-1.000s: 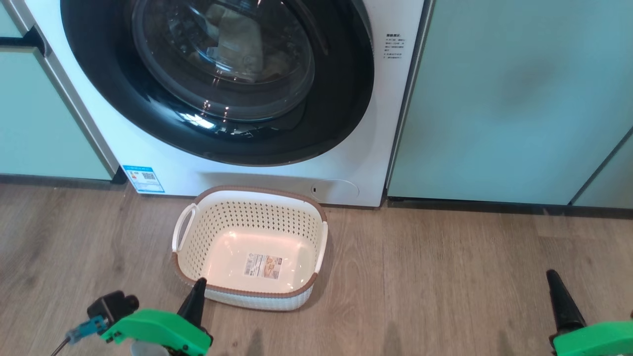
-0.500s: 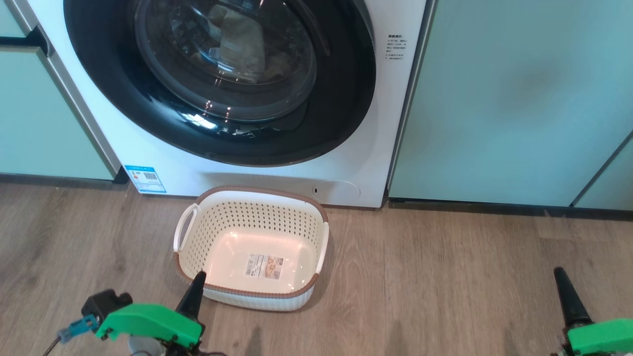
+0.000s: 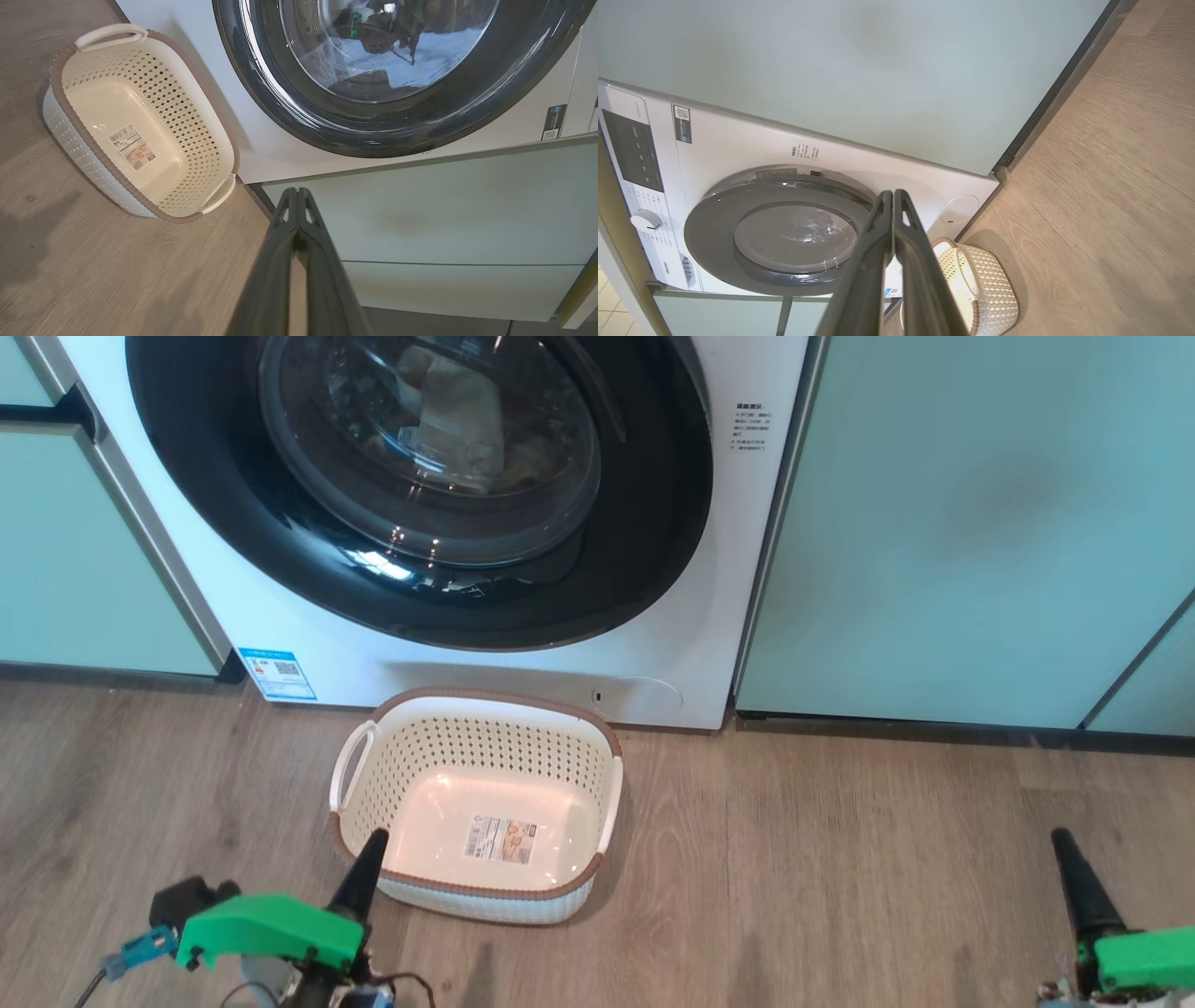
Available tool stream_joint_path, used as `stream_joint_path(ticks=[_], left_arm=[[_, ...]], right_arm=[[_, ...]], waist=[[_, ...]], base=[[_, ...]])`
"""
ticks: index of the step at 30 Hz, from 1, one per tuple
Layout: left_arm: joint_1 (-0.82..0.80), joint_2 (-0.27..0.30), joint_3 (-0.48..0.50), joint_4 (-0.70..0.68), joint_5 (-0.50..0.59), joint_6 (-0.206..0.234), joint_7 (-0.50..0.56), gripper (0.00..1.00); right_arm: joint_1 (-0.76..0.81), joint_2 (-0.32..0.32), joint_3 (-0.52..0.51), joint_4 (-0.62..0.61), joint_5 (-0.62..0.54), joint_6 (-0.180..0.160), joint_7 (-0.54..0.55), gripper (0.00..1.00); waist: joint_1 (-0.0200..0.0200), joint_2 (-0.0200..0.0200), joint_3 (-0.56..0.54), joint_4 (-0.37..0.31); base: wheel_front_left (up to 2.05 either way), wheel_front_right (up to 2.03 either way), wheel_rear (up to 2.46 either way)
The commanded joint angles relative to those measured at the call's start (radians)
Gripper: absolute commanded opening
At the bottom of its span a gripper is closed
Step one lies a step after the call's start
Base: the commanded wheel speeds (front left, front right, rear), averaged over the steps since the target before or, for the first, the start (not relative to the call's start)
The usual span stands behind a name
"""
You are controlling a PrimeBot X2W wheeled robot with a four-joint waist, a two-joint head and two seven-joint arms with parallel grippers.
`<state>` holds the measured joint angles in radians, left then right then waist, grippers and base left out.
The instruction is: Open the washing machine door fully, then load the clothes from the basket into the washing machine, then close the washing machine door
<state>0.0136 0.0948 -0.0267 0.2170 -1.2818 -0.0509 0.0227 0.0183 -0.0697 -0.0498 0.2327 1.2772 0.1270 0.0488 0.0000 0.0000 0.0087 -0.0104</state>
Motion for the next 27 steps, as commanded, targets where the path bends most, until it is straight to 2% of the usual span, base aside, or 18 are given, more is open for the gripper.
stream_joint_path(ticks=[1, 27], left_arm=[[-0.059, 0.003, 0.043, -0.022, -0.030, -0.011, 0.008, 0.00], [-0.109, -0.022, 0.103, 0.019, -0.293, -0.068, 0.060, 0.00]], right_arm=[[-0.065, -0.009, 0.004, -0.030, 0.032, 0.003, 0.005, 0.00], [-0.114, -0.002, -0.030, 0.004, 0.299, 0.004, 0.036, 0.00]], waist=[[0.0000, 0.0000, 0.000, 0.001], [0.0000, 0.0000, -0.005, 0.009]], base=[[0.00, 0.00, 0.00], [0.00, 0.00, 0.00]])
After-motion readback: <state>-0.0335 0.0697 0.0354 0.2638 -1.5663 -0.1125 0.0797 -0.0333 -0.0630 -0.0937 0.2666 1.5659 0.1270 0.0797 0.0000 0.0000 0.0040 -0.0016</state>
